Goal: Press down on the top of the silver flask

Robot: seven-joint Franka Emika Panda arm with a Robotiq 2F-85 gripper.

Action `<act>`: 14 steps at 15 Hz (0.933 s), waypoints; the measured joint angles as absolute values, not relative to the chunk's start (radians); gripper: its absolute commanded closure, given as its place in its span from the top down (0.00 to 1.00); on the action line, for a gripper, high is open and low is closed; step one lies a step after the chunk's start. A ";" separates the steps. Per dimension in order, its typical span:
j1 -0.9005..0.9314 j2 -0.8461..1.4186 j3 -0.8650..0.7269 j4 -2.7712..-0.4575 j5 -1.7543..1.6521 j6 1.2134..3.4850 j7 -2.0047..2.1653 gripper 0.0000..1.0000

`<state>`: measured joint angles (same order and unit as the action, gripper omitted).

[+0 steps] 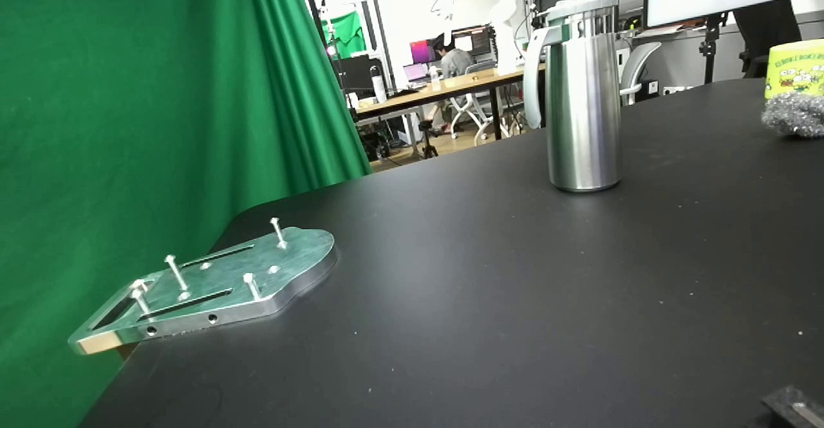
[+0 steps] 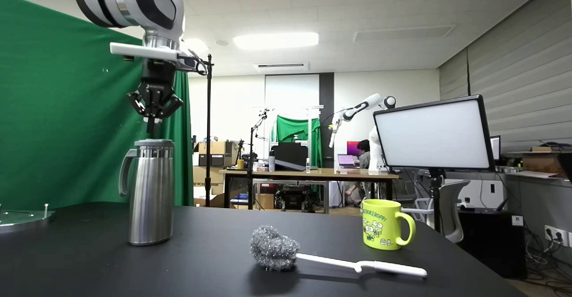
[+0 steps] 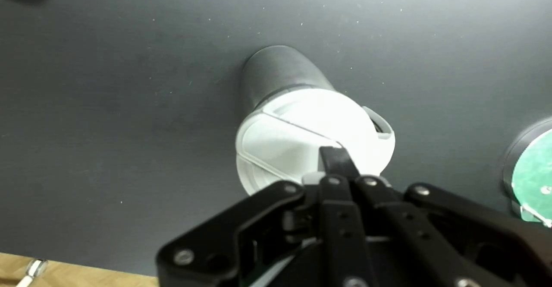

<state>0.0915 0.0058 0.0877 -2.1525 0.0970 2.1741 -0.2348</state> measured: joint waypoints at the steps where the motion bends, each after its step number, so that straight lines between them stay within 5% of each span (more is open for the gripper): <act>1: 0.092 0.011 0.089 -2.152 0.097 2.175 -0.235 0.00; 14: 0.091 0.037 0.092 -2.150 0.093 2.183 -0.246 0.00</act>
